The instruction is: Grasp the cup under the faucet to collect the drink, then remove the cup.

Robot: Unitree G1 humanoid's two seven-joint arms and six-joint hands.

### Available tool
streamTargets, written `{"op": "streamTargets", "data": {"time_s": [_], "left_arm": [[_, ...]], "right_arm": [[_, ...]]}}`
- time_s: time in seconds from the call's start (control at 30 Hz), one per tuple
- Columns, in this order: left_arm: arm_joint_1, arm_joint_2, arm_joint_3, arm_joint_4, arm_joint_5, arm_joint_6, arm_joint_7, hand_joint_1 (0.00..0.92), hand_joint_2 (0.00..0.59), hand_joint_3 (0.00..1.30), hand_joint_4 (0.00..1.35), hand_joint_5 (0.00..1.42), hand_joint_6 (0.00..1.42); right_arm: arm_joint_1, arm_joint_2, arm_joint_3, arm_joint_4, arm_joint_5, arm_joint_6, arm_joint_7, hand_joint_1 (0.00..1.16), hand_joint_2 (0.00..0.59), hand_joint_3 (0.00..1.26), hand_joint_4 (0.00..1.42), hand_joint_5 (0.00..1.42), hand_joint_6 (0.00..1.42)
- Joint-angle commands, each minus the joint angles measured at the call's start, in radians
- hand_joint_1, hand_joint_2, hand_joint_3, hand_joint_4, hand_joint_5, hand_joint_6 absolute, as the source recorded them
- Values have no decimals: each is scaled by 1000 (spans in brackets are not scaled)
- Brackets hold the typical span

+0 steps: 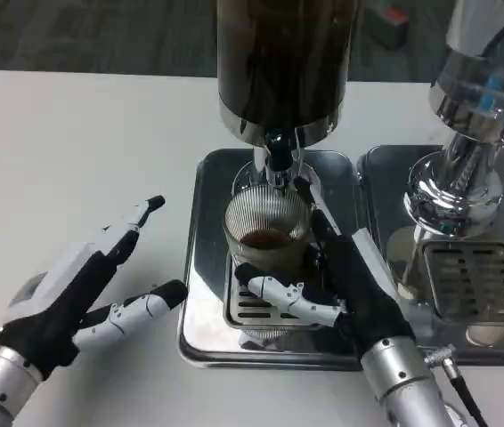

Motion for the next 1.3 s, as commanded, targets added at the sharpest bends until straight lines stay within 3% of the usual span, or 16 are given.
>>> {"op": "streamTargets", "data": {"time_s": [0.03, 0.8, 1.3], "left_arm": [[15, 10, 0, -11, -6, 12, -3, 0, 126, 0, 0, 13, 0], [30, 7, 8, -25, -14, 19, 4, 0, 127, 5, 0, 23, 0], [32, 7, 10, -27, -20, 22, 0, 0, 127, 6, 0, 24, 0]], "right_arm": [[-8, 9, 0, 31, 17, 25, 20, 761, 148, 0, 0, 30, 222], [-28, 6, 1, 54, 28, 52, 37, 808, 179, 2, 174, 194, 365], [-22, 20, -8, 59, 23, 40, -7, 845, 187, 189, 227, 257, 450]]}}
